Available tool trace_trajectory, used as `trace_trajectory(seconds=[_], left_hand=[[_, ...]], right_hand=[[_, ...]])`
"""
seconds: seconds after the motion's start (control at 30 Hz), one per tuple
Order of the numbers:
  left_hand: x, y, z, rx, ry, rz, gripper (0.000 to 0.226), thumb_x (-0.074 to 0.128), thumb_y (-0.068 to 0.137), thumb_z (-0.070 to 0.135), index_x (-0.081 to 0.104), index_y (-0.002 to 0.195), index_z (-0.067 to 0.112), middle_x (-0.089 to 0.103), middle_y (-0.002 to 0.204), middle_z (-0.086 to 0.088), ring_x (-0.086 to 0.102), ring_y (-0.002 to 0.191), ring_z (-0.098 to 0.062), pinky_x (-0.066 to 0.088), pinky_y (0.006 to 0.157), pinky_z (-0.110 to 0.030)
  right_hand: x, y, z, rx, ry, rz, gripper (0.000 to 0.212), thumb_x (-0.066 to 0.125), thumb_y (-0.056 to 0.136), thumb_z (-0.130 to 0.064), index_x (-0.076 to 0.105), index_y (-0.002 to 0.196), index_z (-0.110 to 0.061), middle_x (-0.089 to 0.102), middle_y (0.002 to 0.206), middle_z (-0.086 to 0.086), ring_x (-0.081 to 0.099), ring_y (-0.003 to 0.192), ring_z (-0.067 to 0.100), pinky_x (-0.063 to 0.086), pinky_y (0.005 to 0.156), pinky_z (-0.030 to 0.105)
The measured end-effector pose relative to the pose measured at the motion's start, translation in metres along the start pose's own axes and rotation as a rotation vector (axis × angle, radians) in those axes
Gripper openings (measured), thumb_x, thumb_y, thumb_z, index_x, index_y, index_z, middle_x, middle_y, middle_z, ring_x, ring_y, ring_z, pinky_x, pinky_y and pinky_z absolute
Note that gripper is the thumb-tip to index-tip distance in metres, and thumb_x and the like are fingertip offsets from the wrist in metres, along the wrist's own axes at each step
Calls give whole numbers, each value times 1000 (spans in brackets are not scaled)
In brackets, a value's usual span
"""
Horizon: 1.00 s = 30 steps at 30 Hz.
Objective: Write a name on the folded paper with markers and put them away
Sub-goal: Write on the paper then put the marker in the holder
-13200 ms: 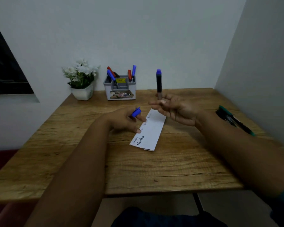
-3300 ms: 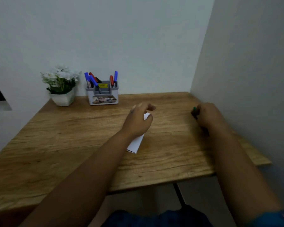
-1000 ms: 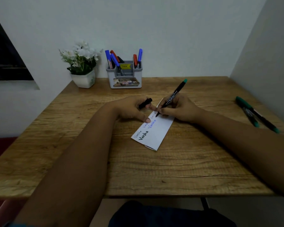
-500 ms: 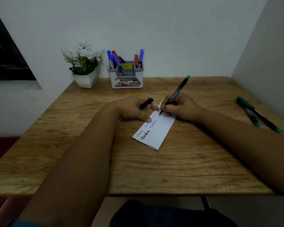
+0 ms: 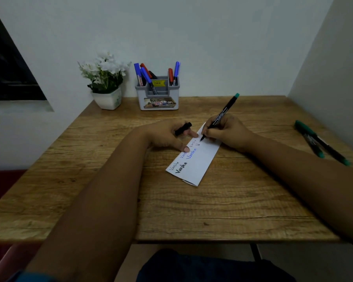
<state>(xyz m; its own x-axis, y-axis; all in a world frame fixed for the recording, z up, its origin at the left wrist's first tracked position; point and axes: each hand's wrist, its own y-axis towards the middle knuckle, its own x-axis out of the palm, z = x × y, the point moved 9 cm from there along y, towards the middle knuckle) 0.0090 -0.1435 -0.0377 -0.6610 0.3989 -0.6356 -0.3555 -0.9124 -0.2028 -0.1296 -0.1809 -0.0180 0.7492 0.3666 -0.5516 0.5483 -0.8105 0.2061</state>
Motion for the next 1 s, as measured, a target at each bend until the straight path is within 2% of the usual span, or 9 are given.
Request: trace_trajectory(seconds=[0.07, 0.13, 0.23, 0.33, 0.43, 0.53, 0.73, 0.83, 1.0], left_hand=[[1, 0, 1, 1, -8, -4, 44, 80, 76, 20, 56, 110, 35, 55, 125, 24, 40, 127, -8, 30, 104, -29], [0, -1, 1, -2, -2, -2, 46, 79, 77, 20, 56, 113, 37, 54, 121, 25, 40, 126, -8, 31, 104, -30], [0, -1, 1, -6, -7, 0, 52, 79, 77, 19, 55, 123, 26, 54, 113, 32, 42, 123, -6, 31, 101, -27], [-1, 0, 0, -1, -6, 3, 53, 79, 77, 18, 53, 123, 13, 56, 118, 27, 43, 123, -6, 32, 103, -27], [-1, 1, 0, 4, -1, 5, 49, 79, 76, 18, 54, 118, 11, 57, 121, 24, 43, 124, -6, 31, 104, -28], [-1, 3, -2, 5, -1, 4, 56, 80, 75, 19, 52, 122, 9, 59, 121, 24, 44, 124, -6, 32, 105, -28], [-1, 4, -2, 9, 15, -4, 55, 80, 75, 23, 55, 123, 16, 57, 126, 24, 43, 122, -6, 32, 101, -28], [0, 3, -3, 2, 12, -3, 54, 80, 75, 23, 55, 122, 21, 57, 122, 26, 43, 124, -7, 31, 99, -26], [-1, 2, -1, 0, 41, -1, 59, 79, 76, 24, 54, 129, 19, 53, 112, 34, 44, 115, -3, 31, 96, -25]], right_hand=[[3, 0, 0, -11, -57, -23, 13, 67, 86, -6, 73, 80, -16, 73, 84, 8, 68, 78, 18, 56, 80, 38], [4, 1, 0, -8, -74, -32, 14, 68, 85, -6, 72, 80, -18, 73, 85, 10, 68, 79, 20, 56, 84, 44], [3, 0, 0, -6, -77, -31, 14, 68, 85, -6, 73, 80, -19, 73, 83, 11, 68, 79, 23, 55, 85, 50], [2, 0, 0, 2, -85, -30, 12, 68, 85, -7, 73, 81, -17, 73, 84, 15, 68, 83, 33, 54, 84, 54], [3, 0, -1, -5, -94, -24, 13, 68, 85, -9, 73, 81, -20, 72, 85, 16, 67, 86, 36, 54, 83, 55], [0, 0, 0, 7, -97, 2, 12, 68, 86, -11, 74, 82, -20, 73, 89, 12, 66, 90, 32, 53, 86, 51], [-1, 1, 1, -3, -131, 0, 10, 68, 85, -10, 74, 83, -18, 72, 86, 13, 66, 87, 32, 52, 81, 48], [-1, 1, 3, -1, -133, 9, 8, 68, 86, -13, 74, 85, -17, 73, 87, 11, 66, 88, 31, 53, 83, 49], [-2, 2, 3, 4, -134, 22, 8, 68, 86, -13, 74, 85, -17, 73, 88, 6, 67, 89, 26, 54, 87, 48]])
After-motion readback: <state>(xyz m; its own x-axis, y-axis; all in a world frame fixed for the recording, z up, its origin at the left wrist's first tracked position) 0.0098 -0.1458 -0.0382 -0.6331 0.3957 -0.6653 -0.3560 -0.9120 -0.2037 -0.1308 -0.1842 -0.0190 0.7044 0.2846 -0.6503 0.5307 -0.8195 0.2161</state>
